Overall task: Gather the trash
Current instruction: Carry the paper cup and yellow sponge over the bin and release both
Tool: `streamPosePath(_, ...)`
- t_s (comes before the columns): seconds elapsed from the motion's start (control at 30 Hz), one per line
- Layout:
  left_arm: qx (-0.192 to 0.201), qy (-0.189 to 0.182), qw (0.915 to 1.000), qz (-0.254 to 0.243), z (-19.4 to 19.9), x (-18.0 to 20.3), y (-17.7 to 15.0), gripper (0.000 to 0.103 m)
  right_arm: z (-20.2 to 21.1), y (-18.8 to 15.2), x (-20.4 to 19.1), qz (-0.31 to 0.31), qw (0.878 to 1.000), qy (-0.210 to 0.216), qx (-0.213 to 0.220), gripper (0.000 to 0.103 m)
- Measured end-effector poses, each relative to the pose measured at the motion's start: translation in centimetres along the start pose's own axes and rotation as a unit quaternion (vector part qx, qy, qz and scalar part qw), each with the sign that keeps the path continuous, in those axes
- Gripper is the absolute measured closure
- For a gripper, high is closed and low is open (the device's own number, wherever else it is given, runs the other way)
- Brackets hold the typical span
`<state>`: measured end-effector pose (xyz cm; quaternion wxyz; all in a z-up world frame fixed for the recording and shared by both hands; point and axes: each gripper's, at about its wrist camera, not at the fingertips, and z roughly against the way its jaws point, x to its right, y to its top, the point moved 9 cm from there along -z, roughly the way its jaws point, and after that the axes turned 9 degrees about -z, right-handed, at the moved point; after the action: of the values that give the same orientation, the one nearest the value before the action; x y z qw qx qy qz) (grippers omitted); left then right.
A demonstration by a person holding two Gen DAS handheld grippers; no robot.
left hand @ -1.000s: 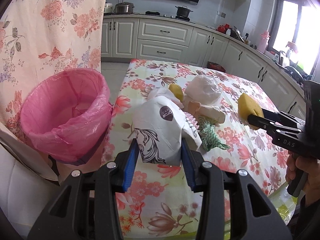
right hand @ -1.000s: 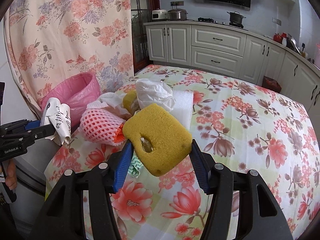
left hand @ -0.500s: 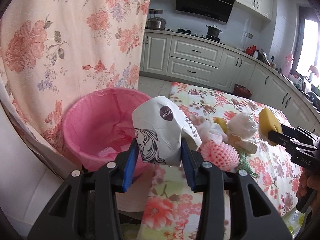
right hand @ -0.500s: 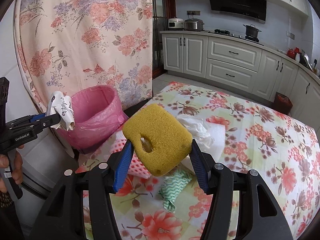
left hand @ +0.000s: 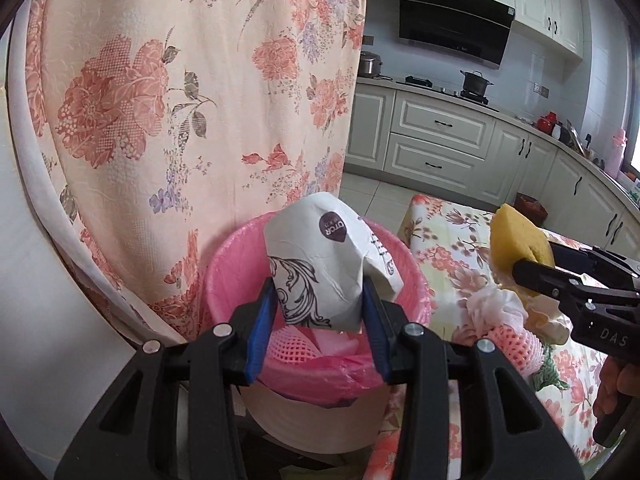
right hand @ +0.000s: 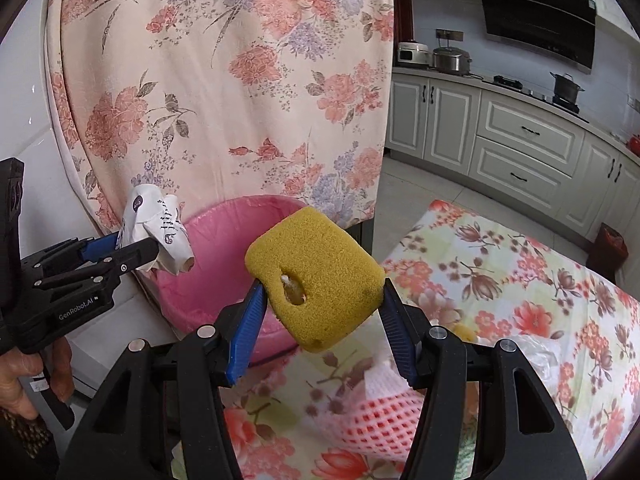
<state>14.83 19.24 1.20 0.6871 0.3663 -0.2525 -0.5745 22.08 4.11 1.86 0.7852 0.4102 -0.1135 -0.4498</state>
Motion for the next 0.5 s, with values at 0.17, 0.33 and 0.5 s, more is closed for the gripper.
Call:
streamPosePath(0.17,0.000,0.012,0.9999,0.009,-0.8,-1.6,0.3,0.062,-2.2,1.0,-1.9,0.002,1.000,0.012,-0.006,0.048)
streamPosePath(0.33,0.000,0.019,0.9996,0.020,-1.1,-2.8,0.4,0.062,-4.6,1.6,-3.5,0.011,1.000,0.021,-0.015,0.046)
streamPosePath(0.5,-0.009,0.015,0.9995,0.026,-2.0,-3.4,0.1,0.062,-6.6,1.9,-4.6,0.014,0.999,0.030,-0.026,0.045)
